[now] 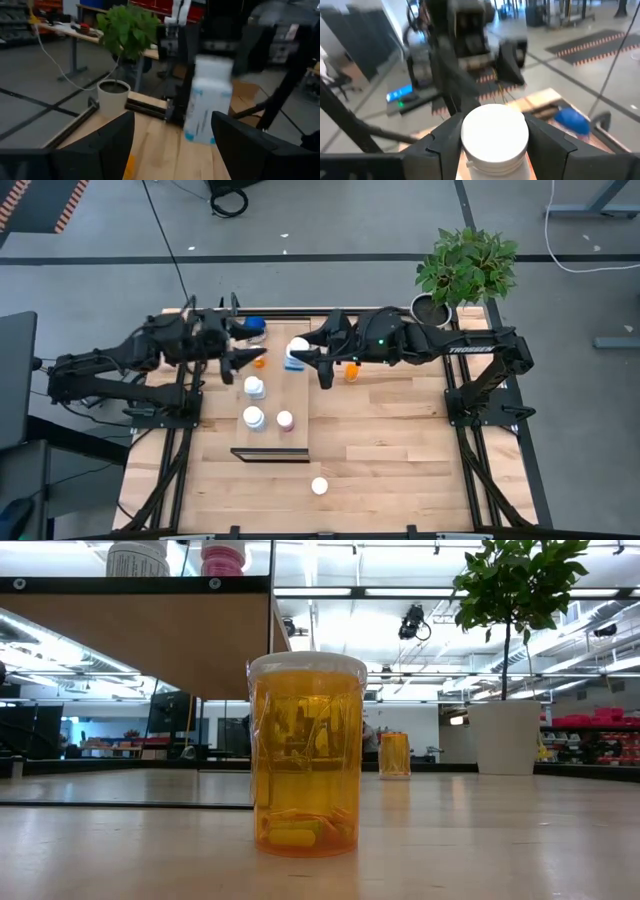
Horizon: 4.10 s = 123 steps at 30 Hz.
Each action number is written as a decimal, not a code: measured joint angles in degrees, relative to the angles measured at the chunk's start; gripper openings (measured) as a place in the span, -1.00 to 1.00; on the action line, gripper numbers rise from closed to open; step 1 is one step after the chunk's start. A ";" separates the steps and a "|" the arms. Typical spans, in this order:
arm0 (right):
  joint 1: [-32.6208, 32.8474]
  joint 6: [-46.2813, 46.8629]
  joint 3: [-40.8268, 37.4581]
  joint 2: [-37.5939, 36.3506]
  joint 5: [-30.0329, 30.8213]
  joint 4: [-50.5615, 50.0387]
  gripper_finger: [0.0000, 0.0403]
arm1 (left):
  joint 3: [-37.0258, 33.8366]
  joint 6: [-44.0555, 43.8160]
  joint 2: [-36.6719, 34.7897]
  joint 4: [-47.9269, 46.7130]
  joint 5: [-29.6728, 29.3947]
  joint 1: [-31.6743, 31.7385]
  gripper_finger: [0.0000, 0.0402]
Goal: Pick and place medicine bottles onto shelf by color
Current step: Put the white pill bottle on the shelf aligned with the other white pill bottle, then put the top orange pill bottle on the shelf aligned with the other orange pill bottle
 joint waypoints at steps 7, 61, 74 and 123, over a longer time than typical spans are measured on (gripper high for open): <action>-0.07 -4.87 -0.06 0.79 1.86 -4.06 -0.03 | 0.02 0.01 -4.75 -1.69 -0.91 2.48 0.33; 0.31 1.89 -9.55 13.28 8.25 8.43 -0.01 | 0.00 -1.14 -4.12 -3.57 -1.24 3.28 0.33; 1.16 3.98 -9.55 16.09 7.31 11.27 0.00 | 0.07 -1.57 -4.13 -4.00 -1.26 3.27 0.33; 2.79 -2.77 -3.53 14.97 9.83 5.44 0.39 | 0.04 -1.38 -4.12 -4.29 -1.25 3.28 0.33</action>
